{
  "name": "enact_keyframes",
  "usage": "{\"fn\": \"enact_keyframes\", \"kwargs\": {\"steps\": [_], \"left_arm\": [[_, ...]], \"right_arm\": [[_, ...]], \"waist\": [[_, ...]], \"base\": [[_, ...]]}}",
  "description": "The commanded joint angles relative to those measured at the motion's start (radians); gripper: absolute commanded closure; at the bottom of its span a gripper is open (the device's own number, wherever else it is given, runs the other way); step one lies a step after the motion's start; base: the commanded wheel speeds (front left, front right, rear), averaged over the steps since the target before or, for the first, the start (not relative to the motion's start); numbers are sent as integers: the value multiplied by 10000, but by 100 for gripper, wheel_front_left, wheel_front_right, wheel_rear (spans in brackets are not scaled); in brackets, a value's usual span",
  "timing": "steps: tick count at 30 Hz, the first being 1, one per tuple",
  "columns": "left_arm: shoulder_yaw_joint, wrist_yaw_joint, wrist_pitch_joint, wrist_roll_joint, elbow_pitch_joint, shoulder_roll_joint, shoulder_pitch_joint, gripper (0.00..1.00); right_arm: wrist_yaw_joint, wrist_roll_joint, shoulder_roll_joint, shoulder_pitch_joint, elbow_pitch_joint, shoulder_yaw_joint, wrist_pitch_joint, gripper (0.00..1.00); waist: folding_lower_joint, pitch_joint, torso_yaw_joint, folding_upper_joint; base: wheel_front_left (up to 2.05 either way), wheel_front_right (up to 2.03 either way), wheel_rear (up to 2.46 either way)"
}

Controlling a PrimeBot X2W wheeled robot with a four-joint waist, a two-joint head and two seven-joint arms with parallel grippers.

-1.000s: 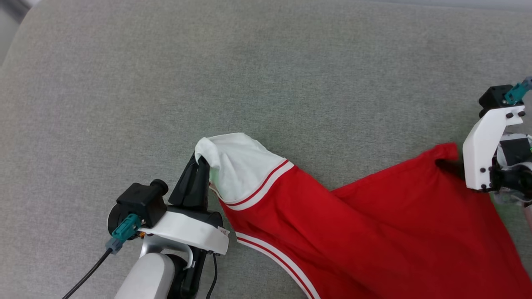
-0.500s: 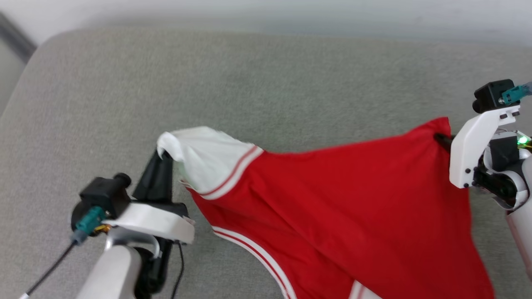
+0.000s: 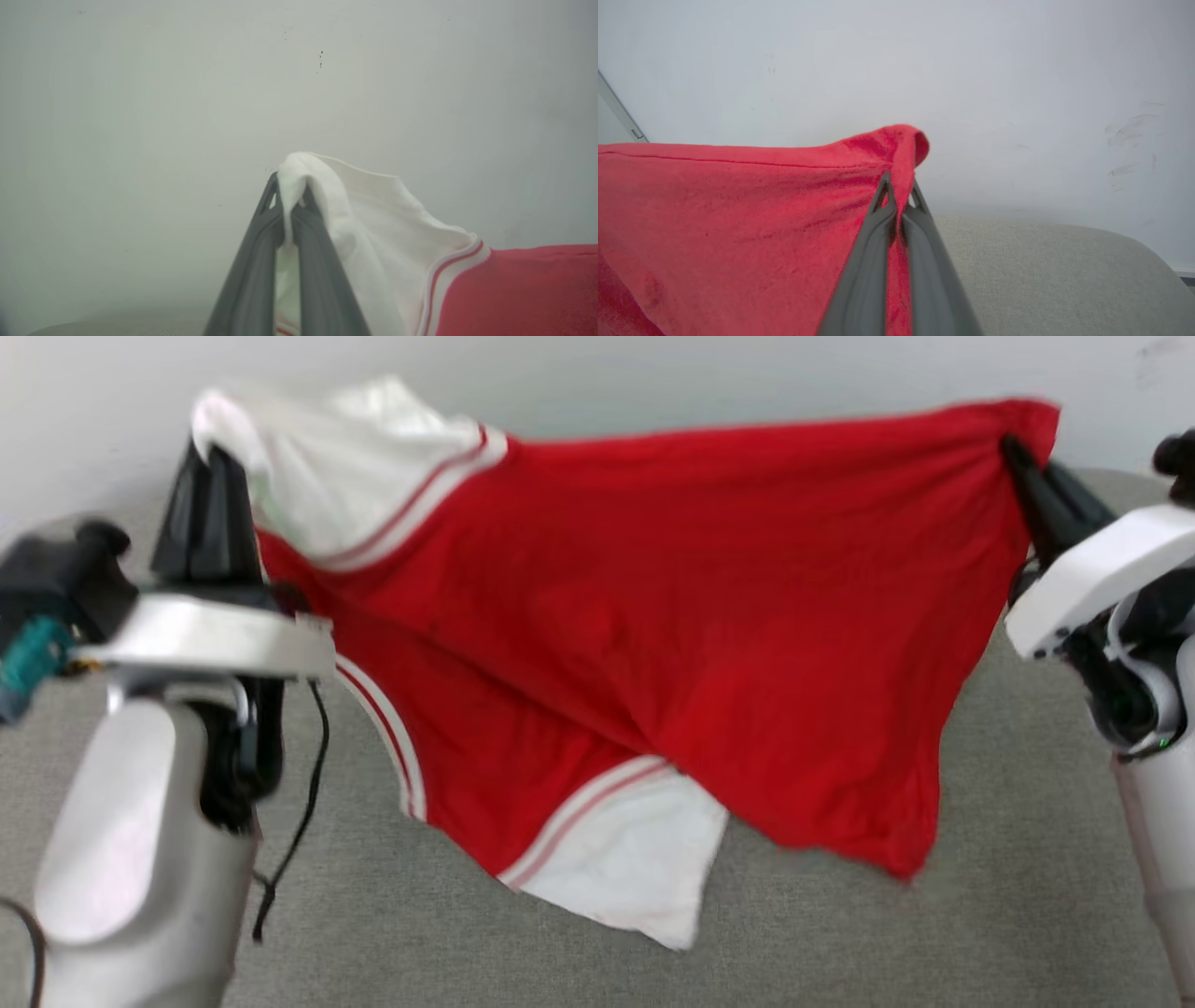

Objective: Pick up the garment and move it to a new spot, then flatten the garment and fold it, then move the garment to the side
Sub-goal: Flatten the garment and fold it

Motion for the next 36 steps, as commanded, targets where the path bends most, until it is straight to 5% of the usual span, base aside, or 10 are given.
{"fn": "enact_keyframes", "kwargs": {"steps": [1,13,24,36], "left_arm": [[-2,-78,-25,57,107,80,-511,100],[-149,-541,209,575,840,396,-5910,100],[-421,-955,388,1116,2371,706,-10075,100],[-830,-1224,591,1275,4732,686,-11205,100]], "right_arm": [[-7,-18,117,-359,-83,-95,-178,100],[-7,248,198,-4338,-352,-720,-873,100],[-7,308,38,-8560,872,-396,-947,100],[-7,646,86,-10227,3130,539,-1416,100]], "waist": [[0,149,-45,0],[0,2695,-202,0],[0,4838,-340,0],[0,5917,-265,0]], "base": [[0,0,0],[0,0,0],[0,0,0],[0,0,0]]}}
